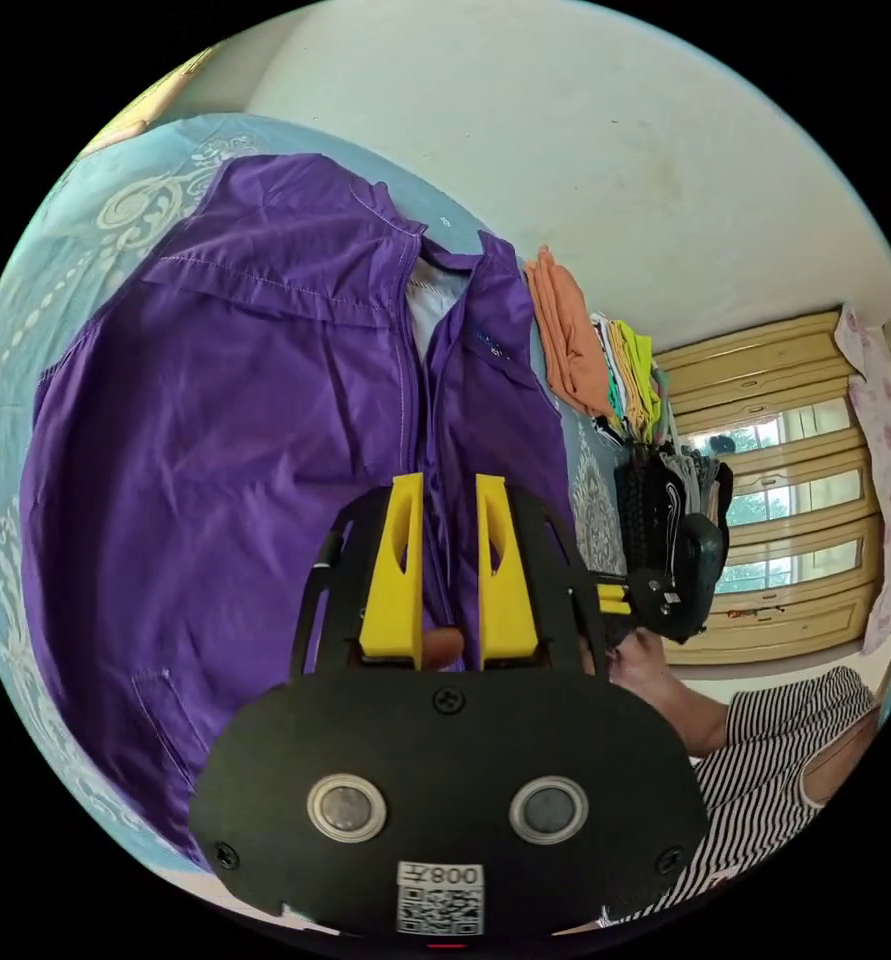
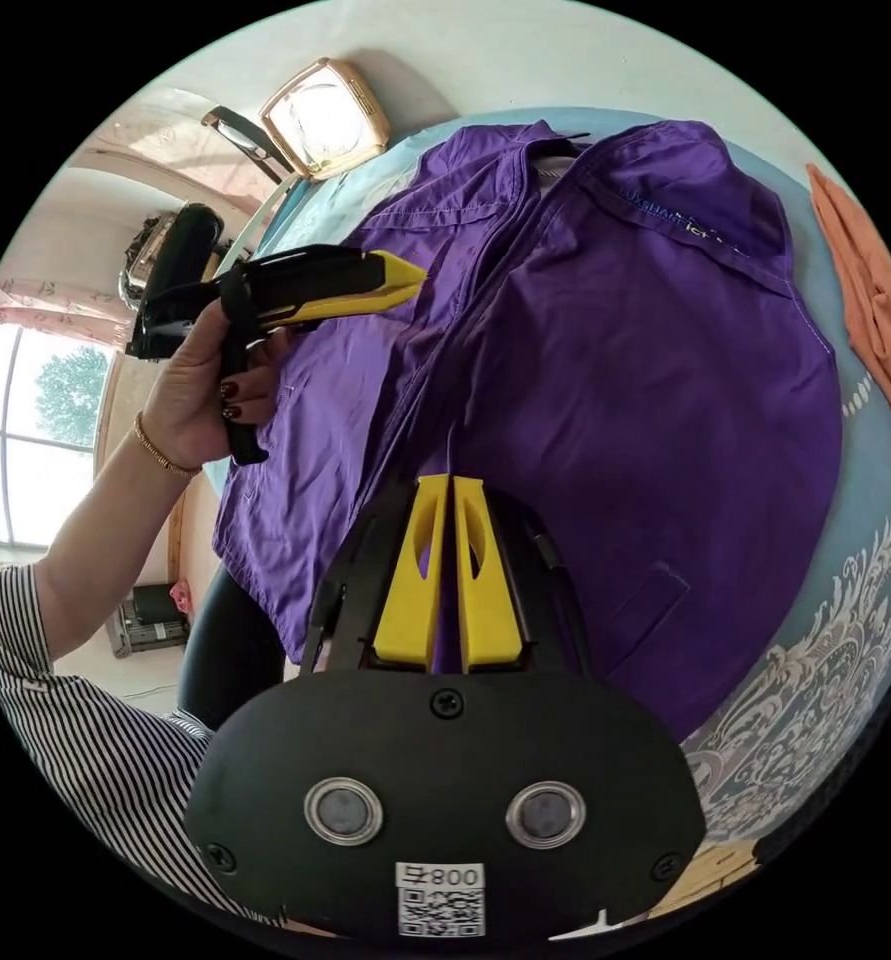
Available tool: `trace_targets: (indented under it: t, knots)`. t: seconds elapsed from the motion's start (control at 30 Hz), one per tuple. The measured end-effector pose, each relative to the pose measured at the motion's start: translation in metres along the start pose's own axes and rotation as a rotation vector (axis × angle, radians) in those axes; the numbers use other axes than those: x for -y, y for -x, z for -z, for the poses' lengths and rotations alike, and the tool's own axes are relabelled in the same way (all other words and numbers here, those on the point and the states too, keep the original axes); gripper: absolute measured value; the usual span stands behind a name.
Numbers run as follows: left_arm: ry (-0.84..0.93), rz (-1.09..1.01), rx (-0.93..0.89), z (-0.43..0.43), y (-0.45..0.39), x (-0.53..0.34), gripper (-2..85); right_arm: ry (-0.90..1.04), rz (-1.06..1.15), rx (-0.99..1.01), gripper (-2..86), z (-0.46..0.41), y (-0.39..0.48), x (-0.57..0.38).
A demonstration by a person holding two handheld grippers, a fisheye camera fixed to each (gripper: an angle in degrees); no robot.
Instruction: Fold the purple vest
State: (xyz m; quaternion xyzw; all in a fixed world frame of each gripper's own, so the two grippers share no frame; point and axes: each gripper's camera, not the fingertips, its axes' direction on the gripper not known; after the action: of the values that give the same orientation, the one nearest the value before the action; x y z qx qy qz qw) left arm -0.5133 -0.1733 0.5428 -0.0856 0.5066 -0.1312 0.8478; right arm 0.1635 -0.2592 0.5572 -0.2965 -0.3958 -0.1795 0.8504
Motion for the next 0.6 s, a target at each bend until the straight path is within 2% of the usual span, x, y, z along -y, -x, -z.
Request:
trace_targets:
  t: [0.27,0.33,0.47,0.6]
  knots:
    - [0.173,-0.089,0.138,0.01,-0.058,-0.154,8.6,0.144,0.242,-0.12,6.7,-0.028,0.088,-0.102]
    - [0.18,-0.05,0.136,0.009,-0.061,-0.172,8.3,0.206,0.29,-0.2,8.0,-0.052,0.103,-0.114]
    - [0.175,0.004,0.093,0.009,-0.066,-0.196,7.7,0.211,0.305,-0.249,8.2,-0.067,0.115,-0.122]
    - [0.154,0.004,0.104,0.015,-0.077,-0.207,7.0,0.22,0.321,-0.277,3.4,-0.064,0.129,-0.129]
